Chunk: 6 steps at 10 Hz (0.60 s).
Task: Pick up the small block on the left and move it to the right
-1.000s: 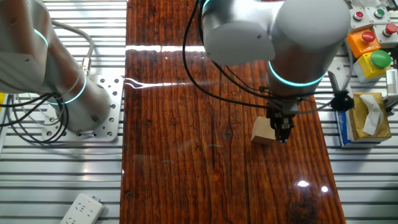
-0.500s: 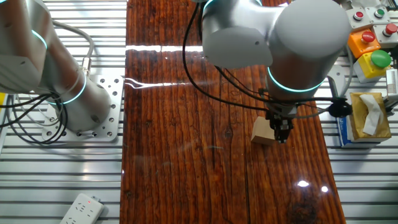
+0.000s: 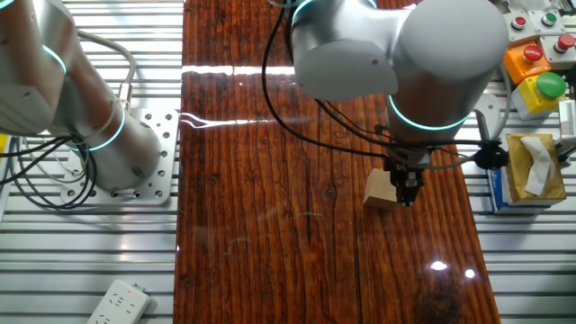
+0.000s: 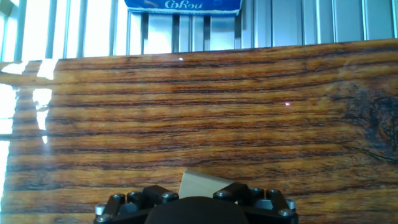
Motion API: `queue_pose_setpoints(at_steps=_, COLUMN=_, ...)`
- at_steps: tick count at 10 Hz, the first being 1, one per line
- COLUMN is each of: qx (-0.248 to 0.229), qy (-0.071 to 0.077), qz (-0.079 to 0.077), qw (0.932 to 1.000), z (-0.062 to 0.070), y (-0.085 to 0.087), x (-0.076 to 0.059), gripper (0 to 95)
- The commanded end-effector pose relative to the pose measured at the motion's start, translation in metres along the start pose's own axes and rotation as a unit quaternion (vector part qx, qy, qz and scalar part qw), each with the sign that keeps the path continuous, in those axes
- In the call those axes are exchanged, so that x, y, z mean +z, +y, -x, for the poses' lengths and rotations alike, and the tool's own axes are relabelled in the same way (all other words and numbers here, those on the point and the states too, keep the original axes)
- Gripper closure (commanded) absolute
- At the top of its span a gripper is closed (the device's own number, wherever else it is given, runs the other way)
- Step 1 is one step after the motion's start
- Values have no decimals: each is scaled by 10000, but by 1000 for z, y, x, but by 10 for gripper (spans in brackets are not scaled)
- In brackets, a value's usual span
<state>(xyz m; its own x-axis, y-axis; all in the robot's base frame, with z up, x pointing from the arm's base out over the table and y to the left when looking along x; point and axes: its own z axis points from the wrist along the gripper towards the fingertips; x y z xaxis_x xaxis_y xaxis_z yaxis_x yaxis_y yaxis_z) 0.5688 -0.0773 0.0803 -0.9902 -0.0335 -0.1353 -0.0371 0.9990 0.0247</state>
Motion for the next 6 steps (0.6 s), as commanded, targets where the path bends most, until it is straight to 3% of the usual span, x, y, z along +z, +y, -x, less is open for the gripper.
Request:
queue_pose_setpoints(at_steps=1, qx=3, qy=-53, qz=-17, qw=10000, z=-1, y=0, x=-1, gripper=190)
queue_pose_setpoints(at_steps=6, qx=60, qy=-63, qz=-31, qw=10000, z=-1, y=0, x=-1, gripper=190)
